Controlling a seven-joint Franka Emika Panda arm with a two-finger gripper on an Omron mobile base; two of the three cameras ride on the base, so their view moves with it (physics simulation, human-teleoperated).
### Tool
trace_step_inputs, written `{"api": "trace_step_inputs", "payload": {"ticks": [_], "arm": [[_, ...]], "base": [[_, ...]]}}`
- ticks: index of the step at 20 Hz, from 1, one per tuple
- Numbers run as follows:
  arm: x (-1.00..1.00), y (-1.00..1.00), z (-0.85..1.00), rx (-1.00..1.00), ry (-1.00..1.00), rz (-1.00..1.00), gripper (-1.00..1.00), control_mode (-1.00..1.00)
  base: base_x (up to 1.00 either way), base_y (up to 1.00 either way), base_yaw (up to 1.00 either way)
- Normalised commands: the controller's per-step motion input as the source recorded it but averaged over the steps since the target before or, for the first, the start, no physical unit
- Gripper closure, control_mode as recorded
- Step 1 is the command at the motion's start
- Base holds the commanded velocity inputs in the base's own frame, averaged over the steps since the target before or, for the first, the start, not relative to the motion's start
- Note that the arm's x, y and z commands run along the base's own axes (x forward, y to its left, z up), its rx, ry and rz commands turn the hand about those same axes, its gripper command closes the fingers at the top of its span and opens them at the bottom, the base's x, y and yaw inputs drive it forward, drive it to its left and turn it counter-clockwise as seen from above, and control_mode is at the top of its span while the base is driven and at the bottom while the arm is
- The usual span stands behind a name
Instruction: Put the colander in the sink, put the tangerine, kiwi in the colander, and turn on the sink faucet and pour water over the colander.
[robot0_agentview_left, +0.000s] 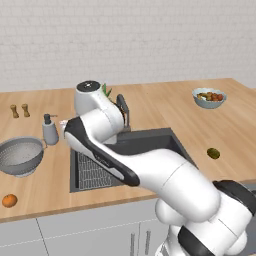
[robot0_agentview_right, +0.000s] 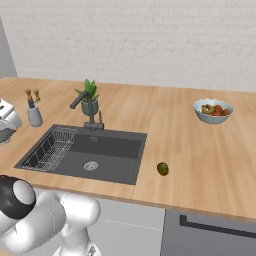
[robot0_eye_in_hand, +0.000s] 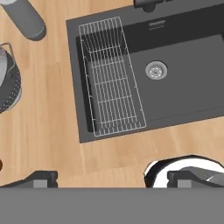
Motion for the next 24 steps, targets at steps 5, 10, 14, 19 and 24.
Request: {"api": "trace_step_inputs", "payload": {"ticks": [5, 10, 14, 19, 24], "arm": [[0.28, 0.74, -0.19, 0.0, 0.0, -0.1, -1.0, -1.0], [0.21, 0.58, -0.1, 0.0, 0.0, -0.08, -1.0, -1.0], [0.19, 0.47, -0.07, 0.0, 0.01, -0.07, -1.0, -1.0], [0.23, 0.34, -0.11, 0.02, 0.06, -0.04, -1.0, -1.0], [0.19, 0.26, -0.15, 0.05, 0.05, -0.01, -1.0, -1.0]], "base": [[0.0, 0.0, 0.0], [0.0, 0.0, 0.0], [0.0, 0.0, 0.0], [0.0, 0.0, 0.0], [0.0, 0.0, 0.0]]}}
